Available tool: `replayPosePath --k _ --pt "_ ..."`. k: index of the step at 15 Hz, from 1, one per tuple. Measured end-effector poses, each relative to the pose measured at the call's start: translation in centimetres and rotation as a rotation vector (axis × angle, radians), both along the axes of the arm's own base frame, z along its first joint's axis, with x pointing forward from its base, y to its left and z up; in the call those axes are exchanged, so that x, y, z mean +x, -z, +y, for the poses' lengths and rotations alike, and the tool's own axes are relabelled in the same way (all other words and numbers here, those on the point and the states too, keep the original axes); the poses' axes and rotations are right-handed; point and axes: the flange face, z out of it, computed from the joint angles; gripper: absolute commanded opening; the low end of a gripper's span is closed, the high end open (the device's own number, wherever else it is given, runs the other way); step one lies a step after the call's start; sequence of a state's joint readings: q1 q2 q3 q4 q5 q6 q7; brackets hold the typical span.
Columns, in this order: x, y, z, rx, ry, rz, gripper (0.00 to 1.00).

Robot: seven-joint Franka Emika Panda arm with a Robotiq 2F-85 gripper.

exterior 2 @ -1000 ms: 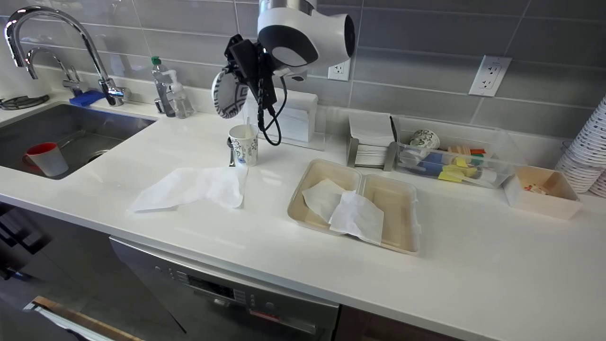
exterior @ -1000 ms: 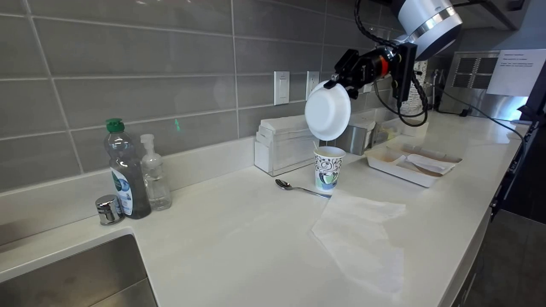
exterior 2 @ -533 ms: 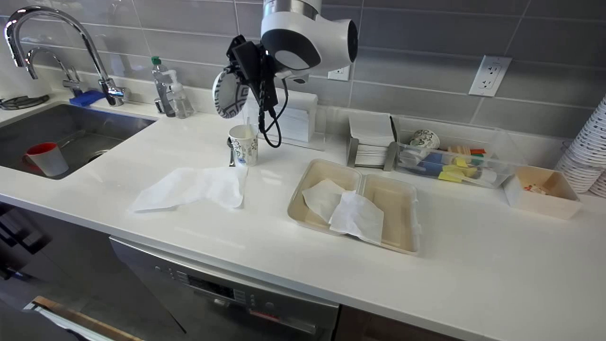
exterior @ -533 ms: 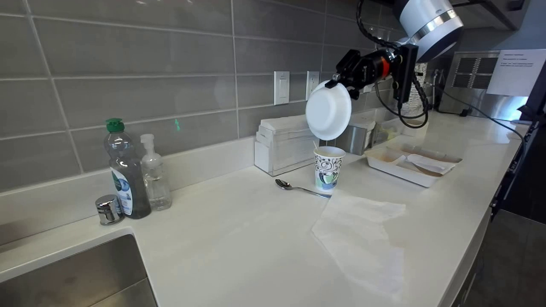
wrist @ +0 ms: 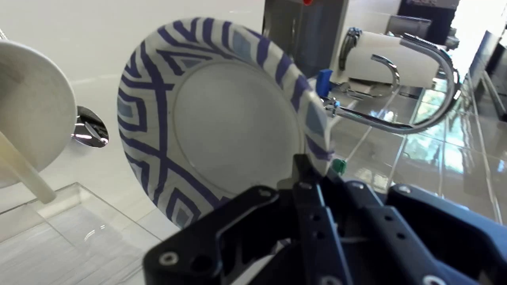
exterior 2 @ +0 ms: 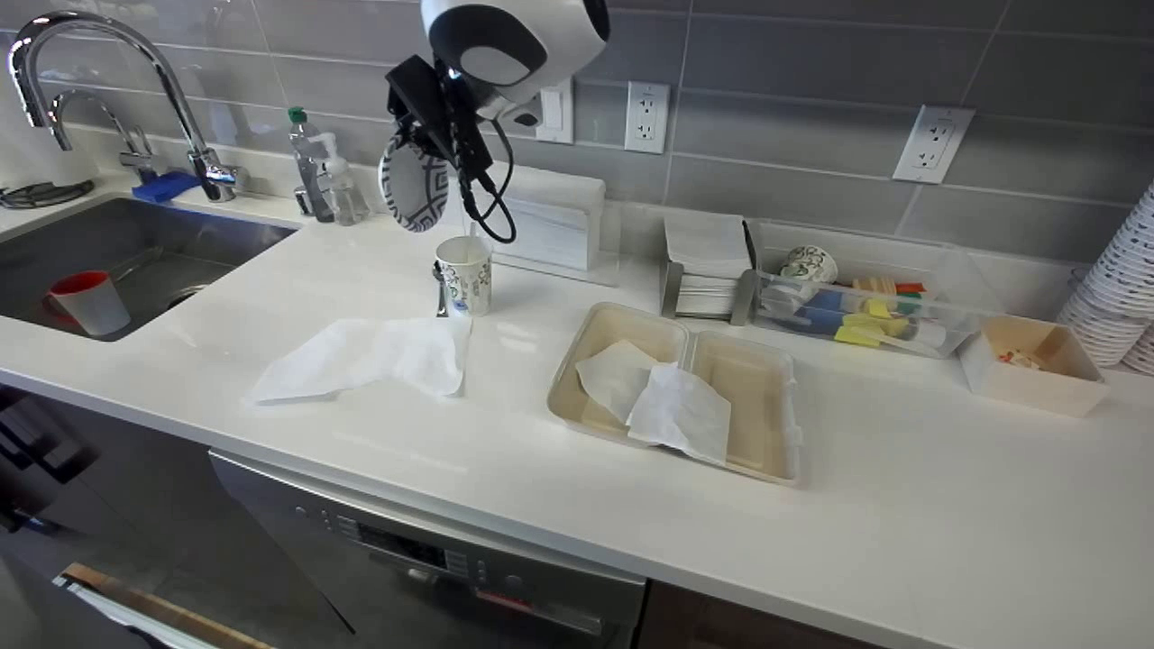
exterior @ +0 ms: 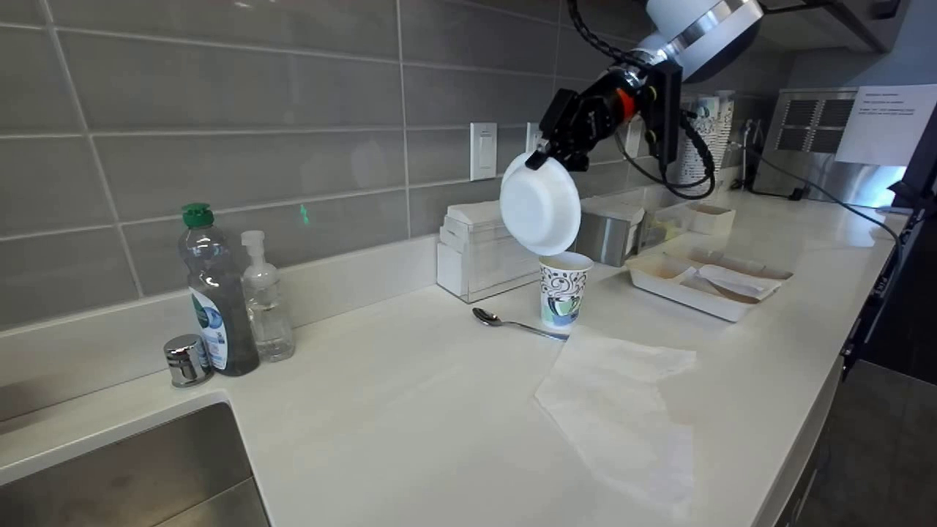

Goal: Pick up the plate and pour it's contents in the cup

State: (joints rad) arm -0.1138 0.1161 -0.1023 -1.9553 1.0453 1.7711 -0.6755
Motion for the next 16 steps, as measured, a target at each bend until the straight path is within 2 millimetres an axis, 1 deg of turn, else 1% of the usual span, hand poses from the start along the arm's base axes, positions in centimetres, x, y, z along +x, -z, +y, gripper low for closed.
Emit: replayPosePath --k 3,7,9,13,16 --pt "0.7 -0.4 5.5 -0.159 -0.058 -0.008 0.01" --pt "1.0 0.0 11.8 -0.358 -0.14 -0.032 0.01" --pt "1.0 0.5 14.0 -0.436 -0.172 -0.047 0.01" --pt "1.0 1.1 17.3 -0.596 -0.265 -0.08 0.01" --pt "0.8 2.4 19.9 -0.751 -0.352 -0.12 0.01"
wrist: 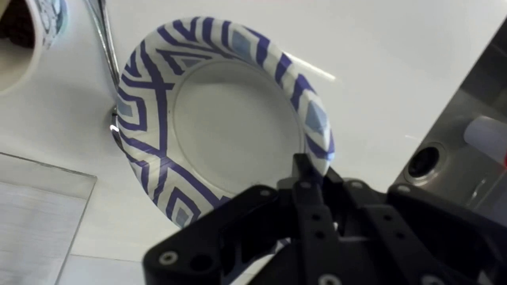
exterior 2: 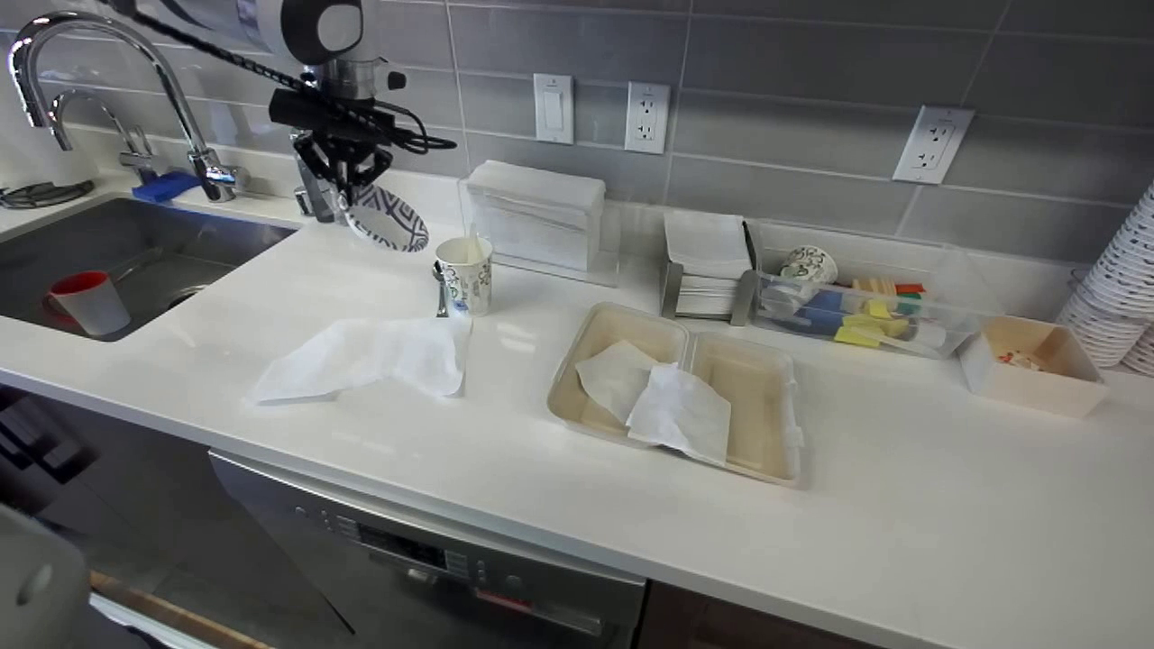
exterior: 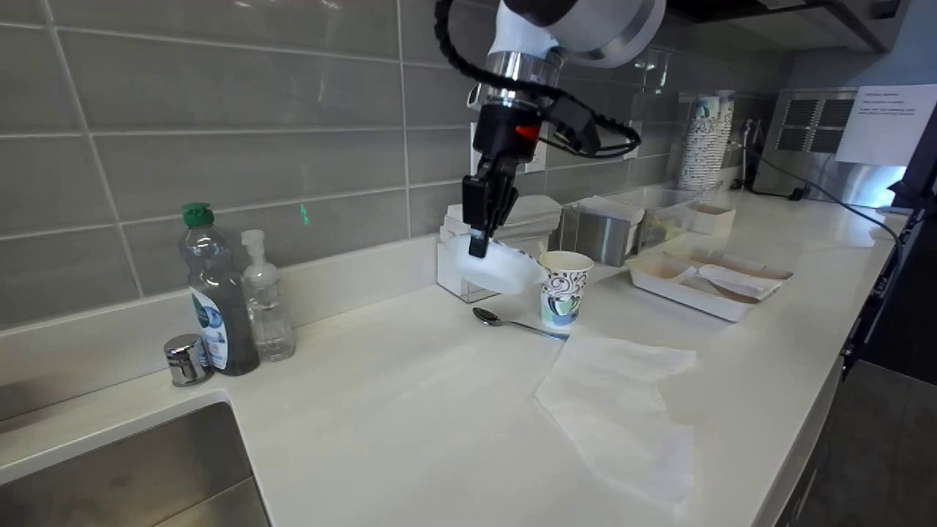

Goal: Pick up the plate and pour it's contents in the cup

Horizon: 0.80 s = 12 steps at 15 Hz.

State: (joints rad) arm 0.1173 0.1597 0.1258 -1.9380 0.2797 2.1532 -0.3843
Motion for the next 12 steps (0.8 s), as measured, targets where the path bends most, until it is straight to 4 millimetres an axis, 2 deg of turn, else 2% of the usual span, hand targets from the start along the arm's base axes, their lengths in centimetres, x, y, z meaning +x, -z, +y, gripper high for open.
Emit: replayPosePath --k 4,9,10,11,12 --pt "0.3 3.1 3.6 -0.194 -0.099 -0.085 0.01" --pt "0.0 8.1 8.4 -0.344 -0.21 -0.178 0.01" --pt "-0.2 9.0 9.3 -0.36 -0.234 -0.19 0.08" --pt "-0.3 9.9 10.0 -0.373 -0.258 -0.202 0.31" --pt "-0.5 10.6 10.7 -0.384 -0.277 -0.208 0.33"
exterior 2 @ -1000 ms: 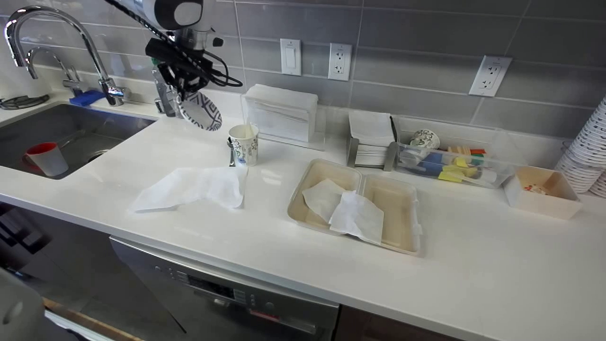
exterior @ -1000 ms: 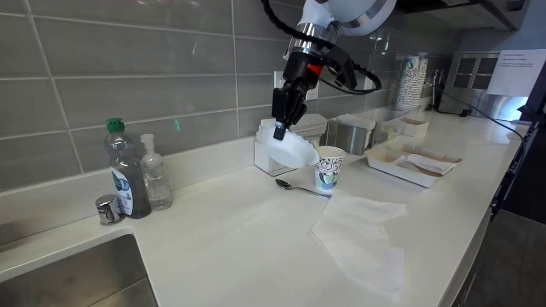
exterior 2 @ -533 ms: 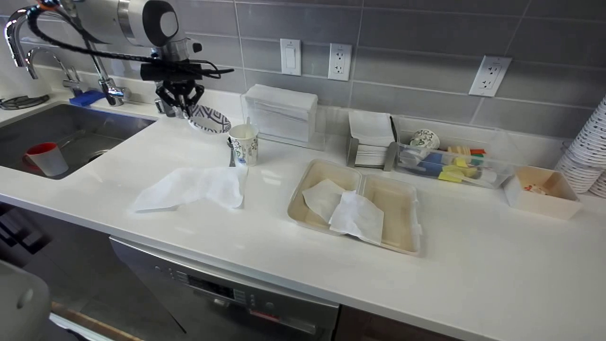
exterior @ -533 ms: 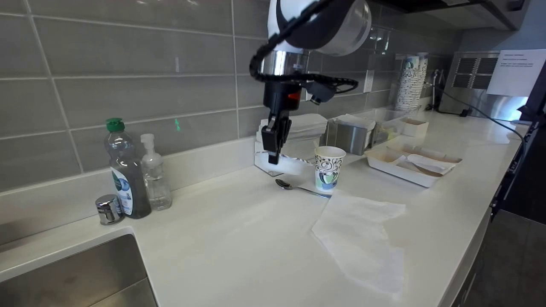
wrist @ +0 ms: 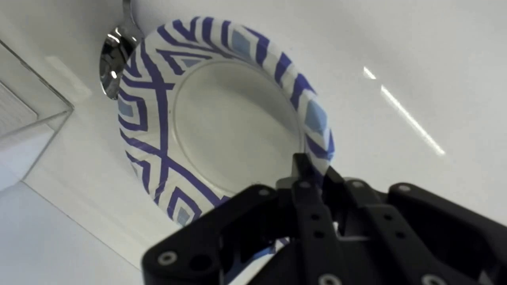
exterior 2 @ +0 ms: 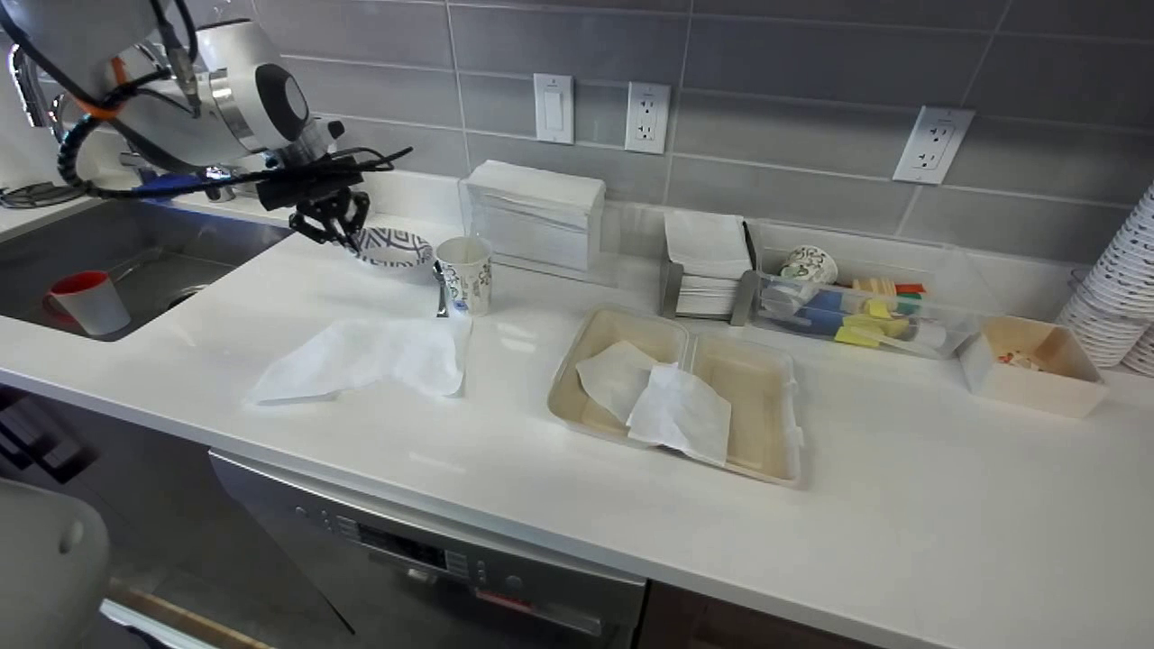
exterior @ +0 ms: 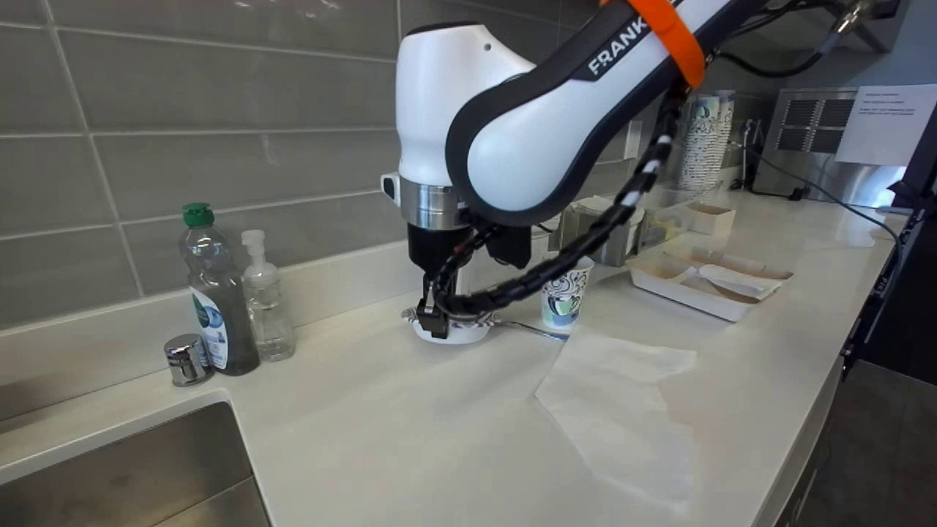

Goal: Pick up the plate and pour it's contents in the cup

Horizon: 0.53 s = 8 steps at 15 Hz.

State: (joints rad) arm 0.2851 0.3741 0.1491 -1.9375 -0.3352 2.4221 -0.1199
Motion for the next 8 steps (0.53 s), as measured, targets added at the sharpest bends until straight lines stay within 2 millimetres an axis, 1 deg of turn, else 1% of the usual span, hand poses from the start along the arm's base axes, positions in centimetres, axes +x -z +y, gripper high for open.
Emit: replayPosePath --k 1,3,4,6,7,8 --pt "-0.1 0.6 0.5 -0.009 -0.016 0.0 0.34" --pt "-0.3 1.0 1.1 -0.017 -0.034 0.002 0.48" --pt "-0.3 0.8 1.3 -0.015 -0.037 0.0 0.56" --pt "-0.1 -0.5 1.6 -0.012 -0.036 -0.011 0.7" --pt "0.0 -1.6 1.8 -0.015 -0.031 -0.013 0.79" --pt "-0.1 -2.9 1.8 -0.015 -0.015 -0.003 0.85"
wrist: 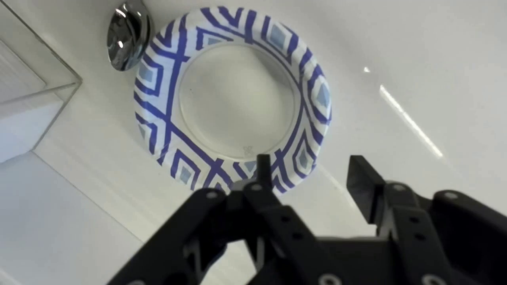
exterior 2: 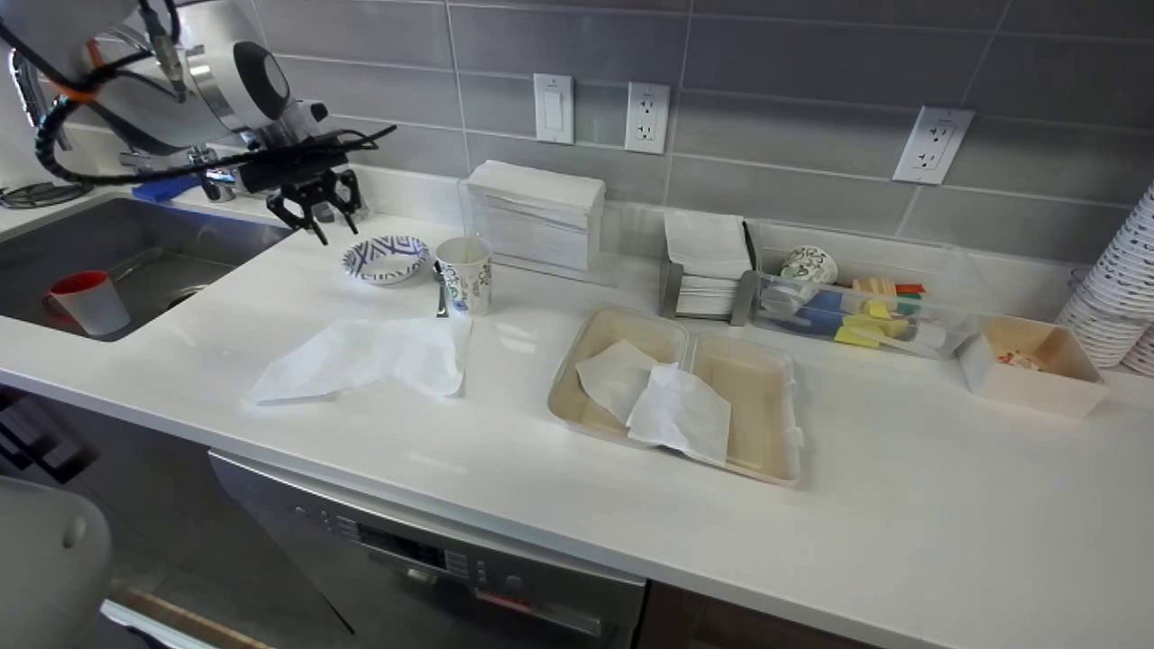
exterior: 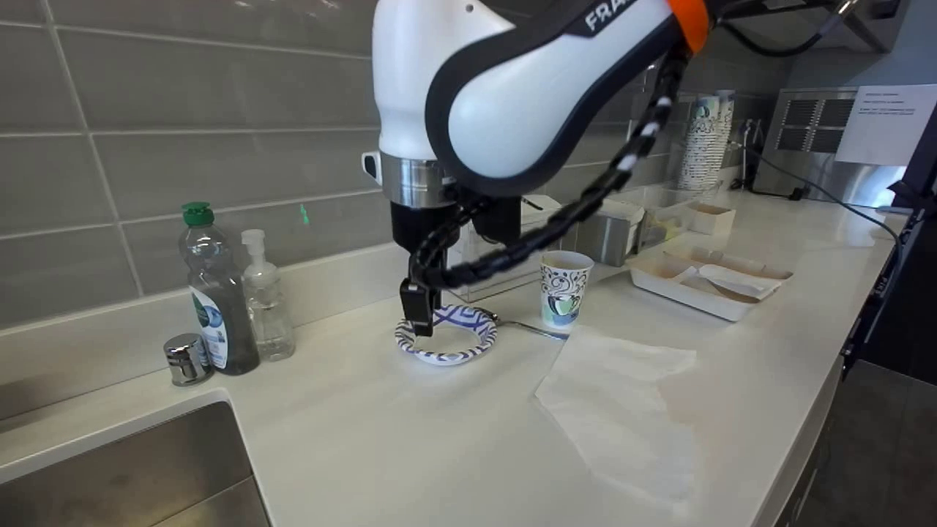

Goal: Pick up the plate and pour it's contents in the cup

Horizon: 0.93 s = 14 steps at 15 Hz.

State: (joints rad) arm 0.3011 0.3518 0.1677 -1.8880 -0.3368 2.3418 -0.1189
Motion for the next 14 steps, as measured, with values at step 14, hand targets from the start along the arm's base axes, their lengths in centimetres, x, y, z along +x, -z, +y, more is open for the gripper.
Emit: replayPosePath --k 14 --pt "-3.3 -15.3 -12.8 0.195 0.532 0.125 1.0"
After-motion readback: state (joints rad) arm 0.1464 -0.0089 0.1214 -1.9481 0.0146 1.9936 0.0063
